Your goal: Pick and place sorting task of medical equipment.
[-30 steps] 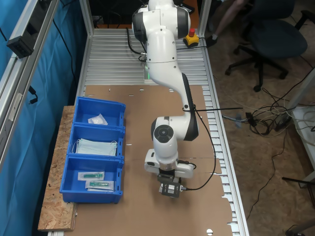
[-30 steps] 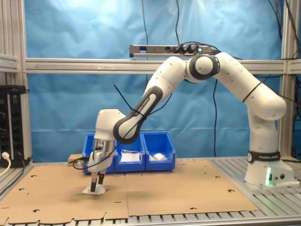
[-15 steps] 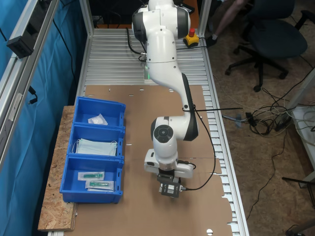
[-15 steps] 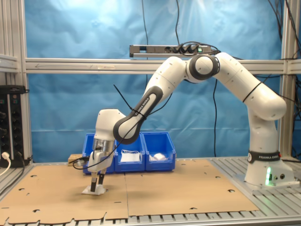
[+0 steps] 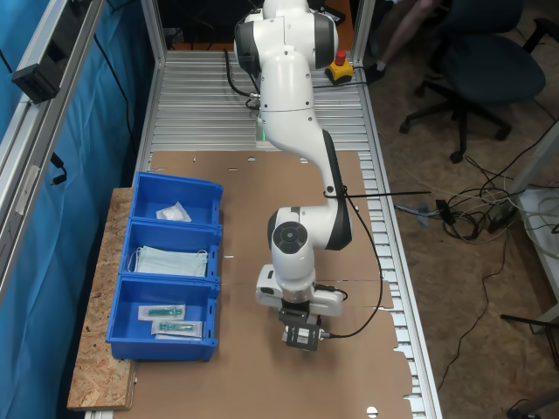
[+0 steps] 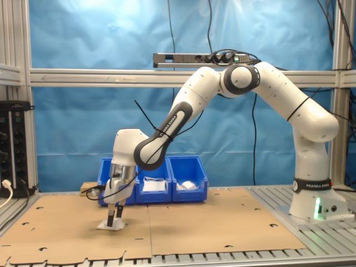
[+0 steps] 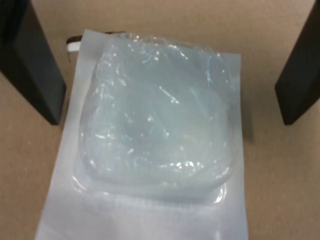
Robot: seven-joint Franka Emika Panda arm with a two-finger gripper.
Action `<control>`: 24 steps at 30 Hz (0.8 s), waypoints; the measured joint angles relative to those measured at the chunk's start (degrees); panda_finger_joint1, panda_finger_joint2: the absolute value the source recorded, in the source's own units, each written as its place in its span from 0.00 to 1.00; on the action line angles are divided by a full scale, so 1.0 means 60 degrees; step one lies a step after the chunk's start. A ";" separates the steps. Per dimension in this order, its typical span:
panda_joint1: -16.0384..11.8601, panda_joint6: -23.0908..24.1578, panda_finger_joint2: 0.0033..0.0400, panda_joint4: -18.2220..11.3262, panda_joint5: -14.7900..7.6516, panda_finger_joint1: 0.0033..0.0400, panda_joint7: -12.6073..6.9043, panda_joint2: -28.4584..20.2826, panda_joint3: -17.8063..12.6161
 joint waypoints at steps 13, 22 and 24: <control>0.0000 0.0000 1.00 -0.0009 0.0000 1.00 0.0000 0.0000 -0.0042; 0.0000 0.0000 1.00 -0.0010 0.0000 1.00 0.0000 0.0000 -0.0114; 0.0000 0.0000 1.00 -0.0010 0.0000 1.00 0.0000 0.0000 -0.0123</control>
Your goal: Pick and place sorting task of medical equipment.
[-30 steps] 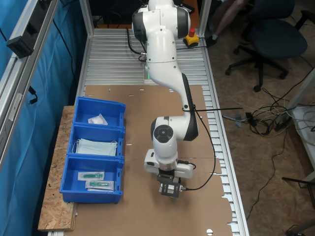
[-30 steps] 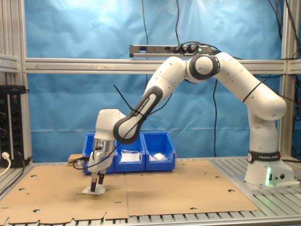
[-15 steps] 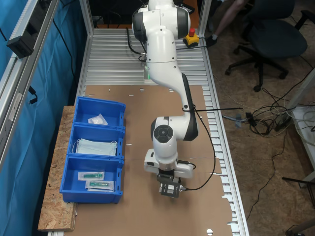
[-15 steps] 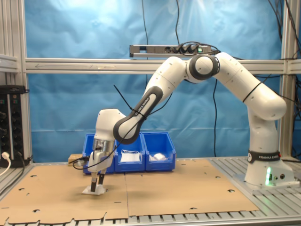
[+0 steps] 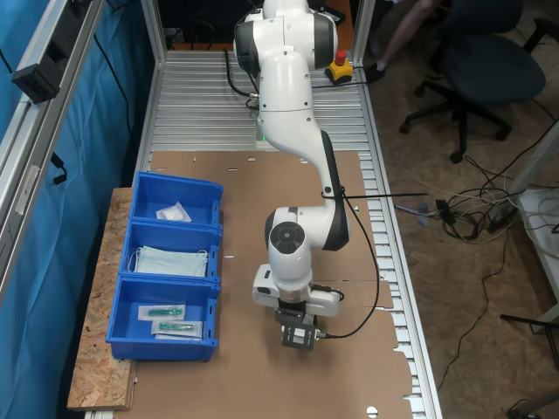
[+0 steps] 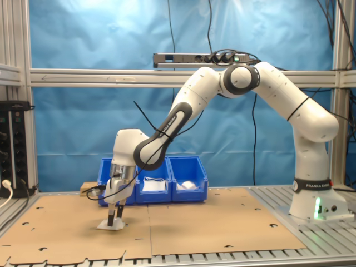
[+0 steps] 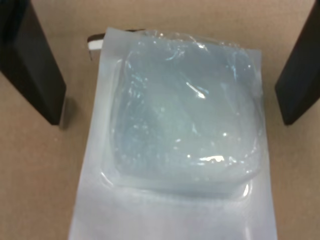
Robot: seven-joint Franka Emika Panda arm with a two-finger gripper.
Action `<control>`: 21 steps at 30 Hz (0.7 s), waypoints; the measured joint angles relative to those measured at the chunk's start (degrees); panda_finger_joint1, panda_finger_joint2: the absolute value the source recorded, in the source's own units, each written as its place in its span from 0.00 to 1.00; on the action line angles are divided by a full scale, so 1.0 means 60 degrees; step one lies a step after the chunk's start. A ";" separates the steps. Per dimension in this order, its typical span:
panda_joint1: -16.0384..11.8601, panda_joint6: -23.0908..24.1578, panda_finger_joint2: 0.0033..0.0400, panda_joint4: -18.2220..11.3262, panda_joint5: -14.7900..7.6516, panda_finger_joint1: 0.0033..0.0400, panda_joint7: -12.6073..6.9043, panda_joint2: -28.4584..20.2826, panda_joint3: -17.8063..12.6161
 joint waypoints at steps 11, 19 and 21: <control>0.0000 0.0000 0.89 0.0000 0.0000 0.89 0.0000 0.0000 -0.0009; 0.0000 0.0001 0.63 0.0000 0.0000 0.63 0.0000 -0.0001 -0.0009; 0.0001 0.0013 0.30 0.0001 0.0000 0.30 0.0000 -0.0003 -0.0009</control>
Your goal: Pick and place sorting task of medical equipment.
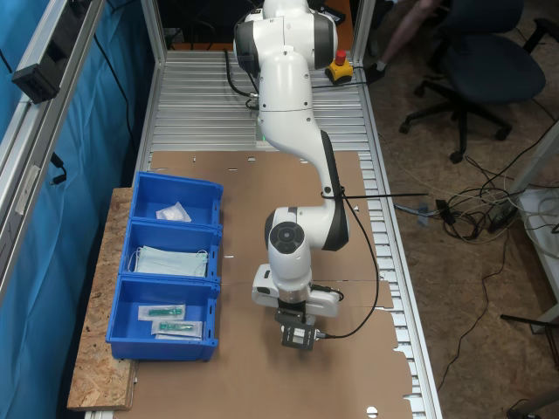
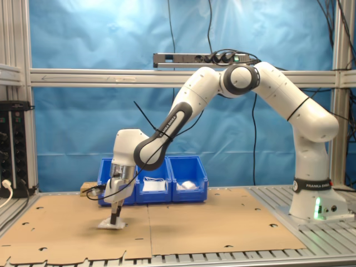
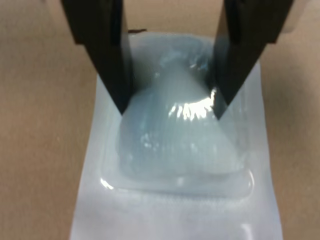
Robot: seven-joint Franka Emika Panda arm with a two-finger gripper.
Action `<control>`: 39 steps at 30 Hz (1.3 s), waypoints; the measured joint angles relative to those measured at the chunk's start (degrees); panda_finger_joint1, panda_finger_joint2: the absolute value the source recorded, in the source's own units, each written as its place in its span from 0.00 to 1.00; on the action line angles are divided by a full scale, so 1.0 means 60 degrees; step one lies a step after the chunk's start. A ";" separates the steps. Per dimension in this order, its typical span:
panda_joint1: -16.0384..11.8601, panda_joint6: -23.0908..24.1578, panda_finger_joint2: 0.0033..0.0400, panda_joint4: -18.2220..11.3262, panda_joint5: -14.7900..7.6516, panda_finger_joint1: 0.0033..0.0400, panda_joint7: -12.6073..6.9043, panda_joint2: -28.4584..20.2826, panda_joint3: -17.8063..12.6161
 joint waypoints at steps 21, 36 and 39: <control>0.0001 0.0051 0.00 -0.0102 0.0000 0.00 0.0000 -0.0142 0.0000; 0.0011 -0.1561 0.00 -0.1414 0.0000 0.00 0.0000 -0.2630 -0.0222; 0.0011 -0.2066 0.00 -0.1716 0.0000 0.00 0.0000 -0.3357 -0.0334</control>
